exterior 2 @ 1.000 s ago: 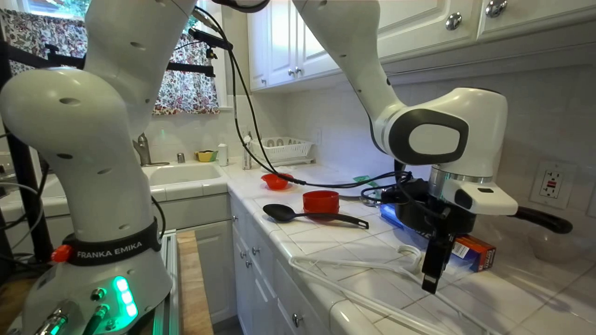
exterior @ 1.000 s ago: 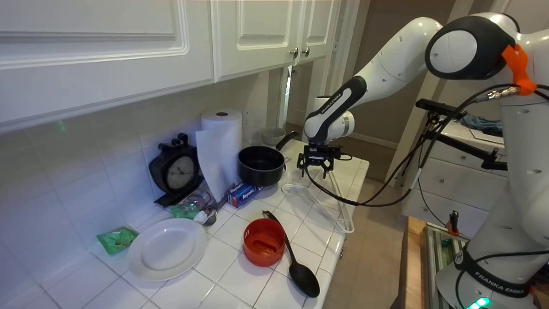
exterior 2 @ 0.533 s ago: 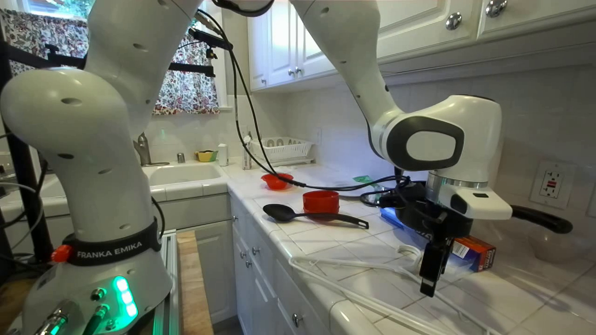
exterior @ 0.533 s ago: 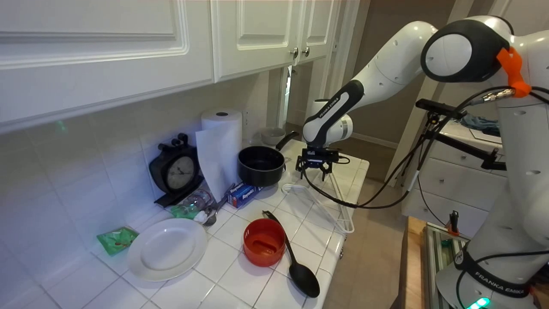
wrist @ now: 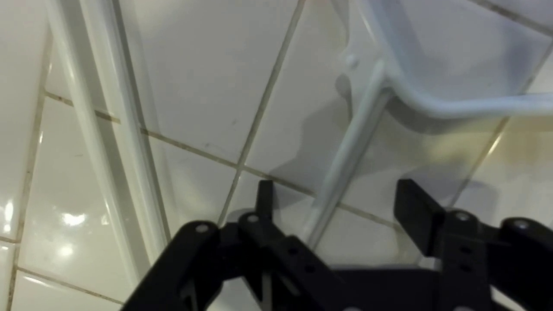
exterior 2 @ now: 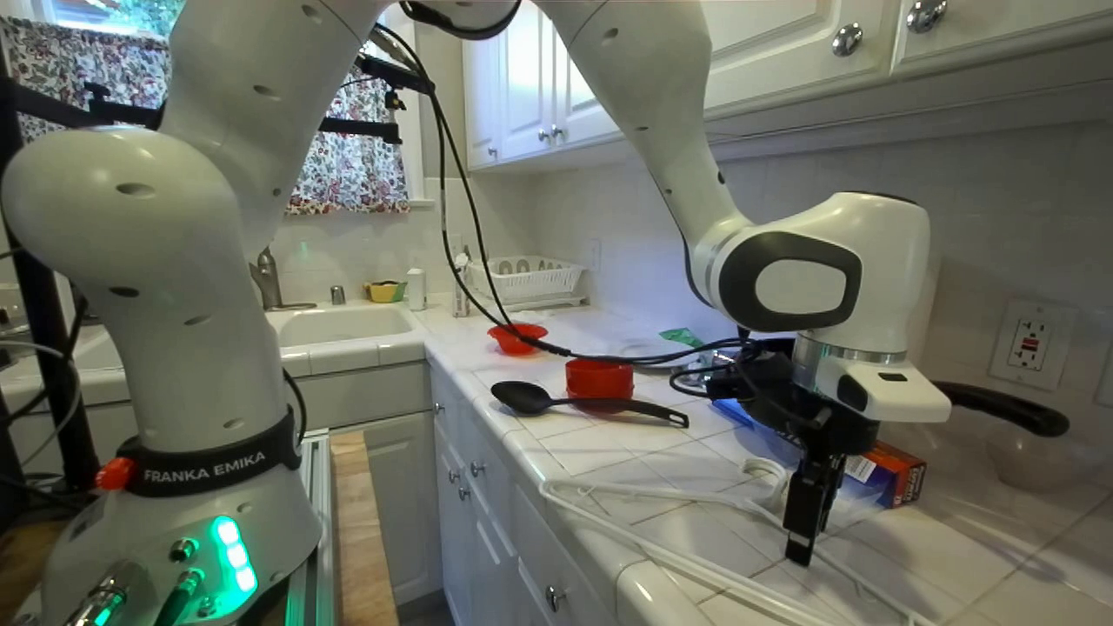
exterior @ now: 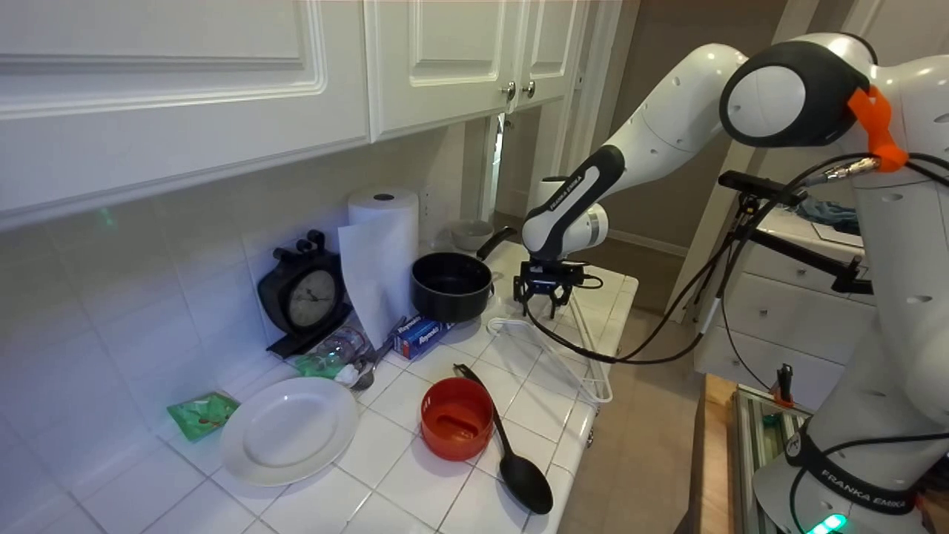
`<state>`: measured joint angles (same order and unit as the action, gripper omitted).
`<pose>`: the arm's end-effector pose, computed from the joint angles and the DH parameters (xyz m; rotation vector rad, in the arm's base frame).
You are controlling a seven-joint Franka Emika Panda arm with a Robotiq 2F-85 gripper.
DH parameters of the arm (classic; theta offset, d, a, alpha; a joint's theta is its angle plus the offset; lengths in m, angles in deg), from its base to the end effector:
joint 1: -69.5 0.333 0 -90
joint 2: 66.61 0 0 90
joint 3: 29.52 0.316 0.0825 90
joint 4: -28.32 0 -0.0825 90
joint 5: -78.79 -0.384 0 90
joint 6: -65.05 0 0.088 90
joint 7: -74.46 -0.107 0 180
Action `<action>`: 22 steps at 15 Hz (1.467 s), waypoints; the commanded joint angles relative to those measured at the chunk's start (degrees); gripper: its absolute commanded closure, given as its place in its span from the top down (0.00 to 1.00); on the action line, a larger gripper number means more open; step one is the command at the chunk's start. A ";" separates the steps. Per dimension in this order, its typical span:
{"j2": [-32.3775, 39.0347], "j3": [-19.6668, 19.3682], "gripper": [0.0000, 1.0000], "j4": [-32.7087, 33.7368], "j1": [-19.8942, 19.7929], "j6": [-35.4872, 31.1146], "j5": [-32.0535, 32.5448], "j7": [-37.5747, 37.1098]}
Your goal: Put the hangers on the top right knob of the cabinet
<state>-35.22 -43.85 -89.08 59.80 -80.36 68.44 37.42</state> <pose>0.5368 -0.2418 0.1718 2.5783 -1.7339 -0.0479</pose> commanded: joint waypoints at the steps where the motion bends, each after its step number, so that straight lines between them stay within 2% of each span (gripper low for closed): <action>1: 1.65 -1.06 0.42 1.69 1.23 -0.64 -0.19 -1.52; 6: 1.95 -1.07 0.06 2.65 1.30 0.01 -0.24 -2.46; 9: 2.14 -1.07 0.03 2.99 1.26 0.37 -0.26 -3.06; 16: 0.93 -0.49 0.04 2.36 0.83 1.38 -1.06 -3.01; 22: -3.01 1.12 0.04 0.45 -0.82 4.29 -2.74 0.20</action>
<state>-35.52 -43.78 -87.66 60.08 -78.61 68.21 35.42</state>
